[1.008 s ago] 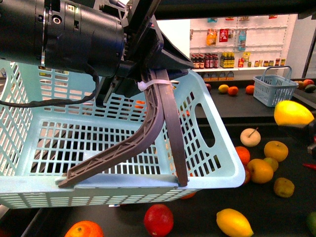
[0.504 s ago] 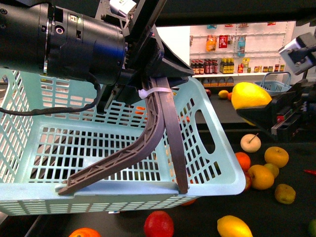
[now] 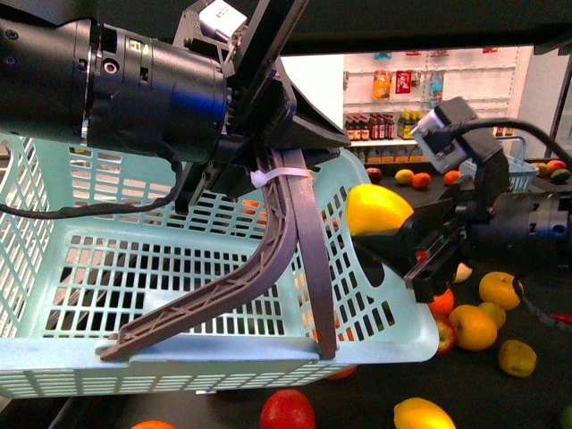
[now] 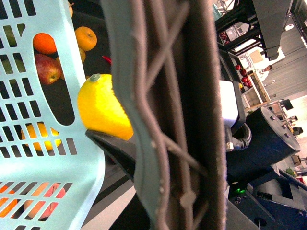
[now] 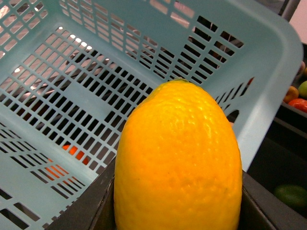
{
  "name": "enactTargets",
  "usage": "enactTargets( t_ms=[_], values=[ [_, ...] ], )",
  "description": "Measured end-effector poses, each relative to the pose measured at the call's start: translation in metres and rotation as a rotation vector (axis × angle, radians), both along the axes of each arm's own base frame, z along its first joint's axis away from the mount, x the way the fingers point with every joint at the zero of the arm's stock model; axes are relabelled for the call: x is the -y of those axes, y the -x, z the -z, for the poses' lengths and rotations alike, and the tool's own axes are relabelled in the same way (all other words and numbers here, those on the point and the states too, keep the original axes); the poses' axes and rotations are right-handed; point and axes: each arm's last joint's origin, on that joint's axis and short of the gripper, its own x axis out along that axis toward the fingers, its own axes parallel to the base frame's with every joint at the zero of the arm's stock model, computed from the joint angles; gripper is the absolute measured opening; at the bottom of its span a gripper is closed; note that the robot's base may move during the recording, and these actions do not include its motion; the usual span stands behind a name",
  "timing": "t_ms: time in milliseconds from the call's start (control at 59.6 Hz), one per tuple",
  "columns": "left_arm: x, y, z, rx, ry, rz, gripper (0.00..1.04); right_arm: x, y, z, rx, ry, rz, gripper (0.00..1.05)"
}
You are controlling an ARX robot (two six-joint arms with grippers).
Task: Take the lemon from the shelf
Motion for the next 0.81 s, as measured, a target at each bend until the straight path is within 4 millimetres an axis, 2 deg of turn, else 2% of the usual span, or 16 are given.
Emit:
enactTargets(
  t_ms=[118, 202, 336, 437, 487, 504, 621, 638, 705, 806],
  values=[
    [0.0, 0.0, 0.0, 0.0, 0.0, 0.0, 0.1, -0.009, -0.003, 0.008, -0.017, 0.01, 0.005, 0.51],
    [0.0, 0.0, 0.0, 0.0, 0.0, 0.0, 0.1, -0.014, -0.004, 0.009, -0.024, 0.009, 0.008, 0.67],
    [0.0, 0.0, 0.0, 0.0, 0.0, 0.0, 0.1, -0.015, -0.007, 0.002, 0.005, -0.022, 0.024, 0.86],
    [0.0, 0.0, 0.0, -0.003, 0.002, 0.002, 0.1, -0.006, -0.012, -0.006, 0.018, -0.071, 0.062, 1.01],
    [0.0, 0.0, 0.0, -0.006, 0.002, 0.001, 0.1, 0.003, -0.015, -0.01, 0.021, -0.091, 0.084, 1.04],
    [-0.001, 0.0, 0.0, -0.003, 0.0, -0.003, 0.09, 0.082, -0.025, -0.03, 0.074, -0.13, 0.24, 1.02],
    [-0.001, 0.0, 0.0, -0.003, -0.001, -0.003, 0.09, 0.138, -0.03, -0.013, 0.04, -0.088, 0.369, 1.02],
    [0.0, 0.0, 0.0, -0.002, 0.0, -0.002, 0.09, 0.164, -0.029, 0.016, -0.021, -0.047, 0.416, 1.02],
    [0.0, 0.0, 0.0, -0.003, 0.0, -0.002, 0.09, 0.176, -0.029, 0.046, -0.078, -0.007, 0.406, 1.02],
    [0.0, 0.0, 0.0, -0.004, 0.001, 0.001, 0.09, 0.178, -0.028, 0.087, -0.153, 0.032, 0.361, 1.02]
  ],
)
